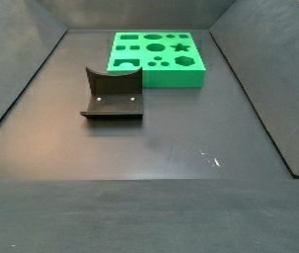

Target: Insert the square-circle object.

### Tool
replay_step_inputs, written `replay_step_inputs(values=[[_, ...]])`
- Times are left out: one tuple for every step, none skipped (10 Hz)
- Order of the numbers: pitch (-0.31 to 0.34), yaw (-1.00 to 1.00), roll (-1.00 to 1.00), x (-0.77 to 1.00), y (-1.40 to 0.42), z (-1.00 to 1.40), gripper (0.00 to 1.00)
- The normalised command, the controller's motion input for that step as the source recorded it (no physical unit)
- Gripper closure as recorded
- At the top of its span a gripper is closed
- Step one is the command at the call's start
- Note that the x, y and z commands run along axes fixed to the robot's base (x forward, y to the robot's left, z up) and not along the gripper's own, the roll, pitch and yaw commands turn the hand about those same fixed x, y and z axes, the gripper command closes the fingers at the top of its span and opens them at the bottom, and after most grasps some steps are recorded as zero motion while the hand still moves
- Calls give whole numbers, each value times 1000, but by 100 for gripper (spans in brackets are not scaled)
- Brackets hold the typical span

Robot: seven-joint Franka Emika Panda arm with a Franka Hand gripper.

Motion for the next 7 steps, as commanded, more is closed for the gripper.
replay_step_inputs(values=[[-10,0,-27,-186,-286,-1000,100],[-67,0,-203,-231,-243,-663,100],[-71,0,-210,-231,-211,-646,100],[-86,0,-151,-269,0,-811,100],[-207,0,-56,-231,3,-823,100],[-214,0,-91,-226,0,-760,100],[-220,0,-124,-254,0,-703,100]])
